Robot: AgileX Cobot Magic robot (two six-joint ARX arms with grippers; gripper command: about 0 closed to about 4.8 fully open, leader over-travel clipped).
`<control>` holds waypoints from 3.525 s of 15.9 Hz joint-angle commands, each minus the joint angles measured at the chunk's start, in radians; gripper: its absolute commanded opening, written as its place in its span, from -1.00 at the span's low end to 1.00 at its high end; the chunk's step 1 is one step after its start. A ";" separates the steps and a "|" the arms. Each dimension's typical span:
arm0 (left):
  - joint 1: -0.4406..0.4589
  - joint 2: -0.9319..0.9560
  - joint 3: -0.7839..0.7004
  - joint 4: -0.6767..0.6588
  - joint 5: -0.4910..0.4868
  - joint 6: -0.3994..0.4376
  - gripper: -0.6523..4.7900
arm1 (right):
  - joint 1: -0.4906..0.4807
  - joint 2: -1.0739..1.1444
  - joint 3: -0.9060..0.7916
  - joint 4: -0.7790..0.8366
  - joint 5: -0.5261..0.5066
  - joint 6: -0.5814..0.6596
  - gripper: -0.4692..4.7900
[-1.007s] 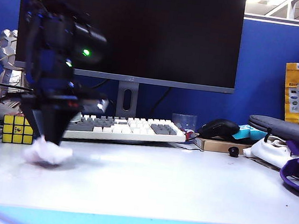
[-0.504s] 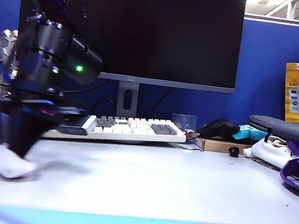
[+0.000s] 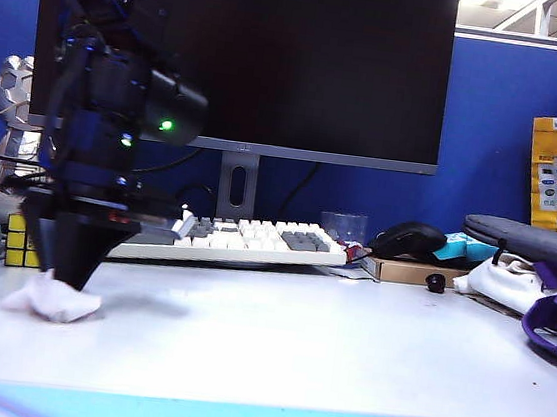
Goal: Use the wet wipes on the table to wipe the cherry juice off the table, then put the wipes back on the table.
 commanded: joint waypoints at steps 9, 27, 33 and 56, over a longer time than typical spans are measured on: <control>0.075 0.042 -0.009 0.061 0.310 -0.031 -0.78 | -0.001 0.000 0.000 0.002 0.000 -0.002 -0.82; 0.039 0.044 0.089 0.376 0.077 -0.120 -0.78 | -0.001 0.000 0.000 0.002 0.000 -0.002 -0.82; 0.062 0.158 0.314 0.380 0.057 -0.160 -0.78 | -0.001 0.000 0.000 0.002 0.000 -0.002 -0.82; 0.010 0.312 0.477 0.115 0.112 -0.129 -0.78 | -0.001 0.000 0.000 0.002 0.000 -0.002 -0.82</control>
